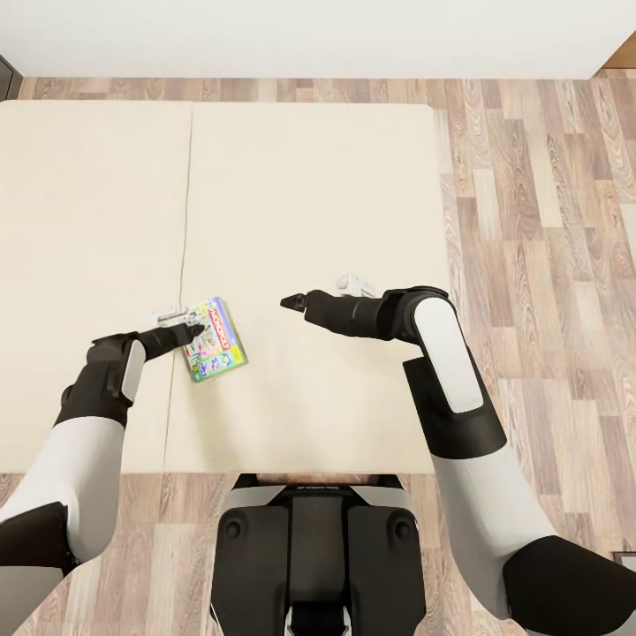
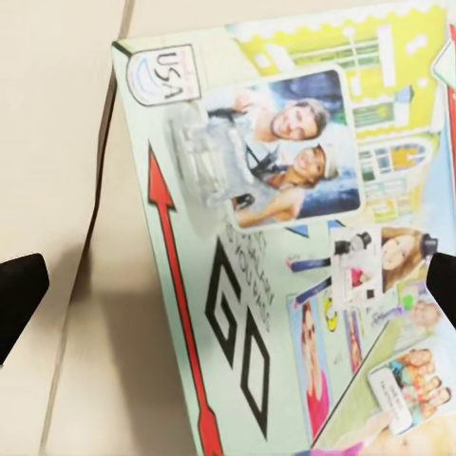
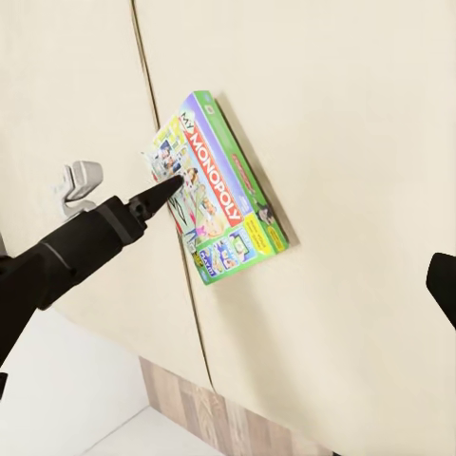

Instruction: Put all the toys in the child's room - the three board games (two on the bed and one on the table), the two jigsaw puzzles on the table, and the tennis ball on the table - inside the toy box on the table in the child's room.

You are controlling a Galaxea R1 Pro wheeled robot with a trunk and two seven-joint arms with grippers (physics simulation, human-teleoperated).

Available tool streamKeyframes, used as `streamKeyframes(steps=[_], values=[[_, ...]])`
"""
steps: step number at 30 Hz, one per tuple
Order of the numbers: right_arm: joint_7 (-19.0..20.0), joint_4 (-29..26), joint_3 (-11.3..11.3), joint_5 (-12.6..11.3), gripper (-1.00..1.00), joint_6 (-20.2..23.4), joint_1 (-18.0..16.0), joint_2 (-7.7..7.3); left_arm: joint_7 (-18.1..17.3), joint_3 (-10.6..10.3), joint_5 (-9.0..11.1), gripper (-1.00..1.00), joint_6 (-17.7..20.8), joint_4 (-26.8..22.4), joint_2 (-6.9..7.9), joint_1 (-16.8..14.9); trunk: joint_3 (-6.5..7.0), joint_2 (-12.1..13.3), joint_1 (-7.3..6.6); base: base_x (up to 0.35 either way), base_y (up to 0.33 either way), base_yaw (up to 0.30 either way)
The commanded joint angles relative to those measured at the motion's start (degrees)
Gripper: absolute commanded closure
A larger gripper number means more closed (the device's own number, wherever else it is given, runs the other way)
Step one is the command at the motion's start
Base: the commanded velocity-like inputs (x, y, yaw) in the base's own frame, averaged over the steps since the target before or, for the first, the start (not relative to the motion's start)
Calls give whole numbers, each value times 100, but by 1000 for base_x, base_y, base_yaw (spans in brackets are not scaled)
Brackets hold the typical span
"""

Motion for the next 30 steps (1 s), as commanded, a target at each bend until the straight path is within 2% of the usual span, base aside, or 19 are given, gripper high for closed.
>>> streamKeyframes(steps=[1,18,30], values=[[-60,-4,0,-49,-100,13,-4,2,-30,15,-9,-100,34,-2,-5,-3,-6,-9,4,0,0,0],[-62,-4,3,-49,-100,10,-3,2,-21,5,-2,-100,89,26,-41,-6,-6,-9,4,0,0,0],[-67,-4,4,-49,-100,10,-4,2,-81,4,15,-100,375,27,-53,-130,-6,-9,4,0,0,0]])
